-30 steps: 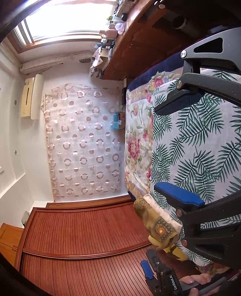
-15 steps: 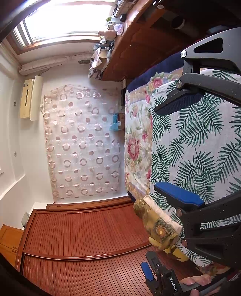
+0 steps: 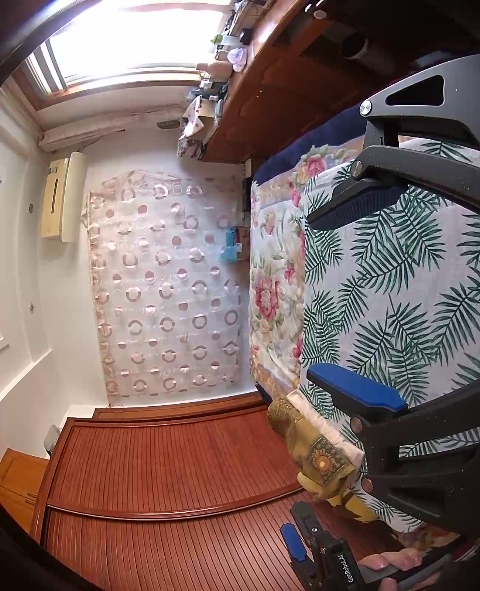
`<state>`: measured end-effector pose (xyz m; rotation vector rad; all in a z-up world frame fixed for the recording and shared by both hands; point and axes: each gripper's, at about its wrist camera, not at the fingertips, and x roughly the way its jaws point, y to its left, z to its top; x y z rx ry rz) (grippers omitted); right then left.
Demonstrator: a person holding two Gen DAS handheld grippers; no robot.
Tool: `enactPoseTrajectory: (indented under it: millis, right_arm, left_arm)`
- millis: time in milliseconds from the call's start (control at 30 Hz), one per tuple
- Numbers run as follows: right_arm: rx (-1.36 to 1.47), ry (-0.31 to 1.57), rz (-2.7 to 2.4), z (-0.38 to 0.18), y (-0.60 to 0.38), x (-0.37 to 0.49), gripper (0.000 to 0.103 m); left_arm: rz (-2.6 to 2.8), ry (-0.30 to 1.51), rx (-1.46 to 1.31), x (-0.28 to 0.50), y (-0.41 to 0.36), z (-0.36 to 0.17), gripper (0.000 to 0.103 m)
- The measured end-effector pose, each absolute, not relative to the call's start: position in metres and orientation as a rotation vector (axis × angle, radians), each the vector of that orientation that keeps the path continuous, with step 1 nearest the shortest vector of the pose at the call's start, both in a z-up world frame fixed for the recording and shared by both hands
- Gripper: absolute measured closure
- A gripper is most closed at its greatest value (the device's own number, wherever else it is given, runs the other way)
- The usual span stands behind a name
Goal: Fold small clothes
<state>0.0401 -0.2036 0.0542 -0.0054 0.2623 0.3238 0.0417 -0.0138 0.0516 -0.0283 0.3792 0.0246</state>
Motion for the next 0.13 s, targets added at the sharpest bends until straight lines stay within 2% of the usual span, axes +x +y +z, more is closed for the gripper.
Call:
enactPoseTrajectory:
  millis: [133]
  right_arm:
    - [-0.005,0.261,0.323,0.0541,-0.2038,0.04,0.027]
  left_arm:
    - [0.025,0.38,-0.028,0.0417,-0.0134,0.0514,0.021]
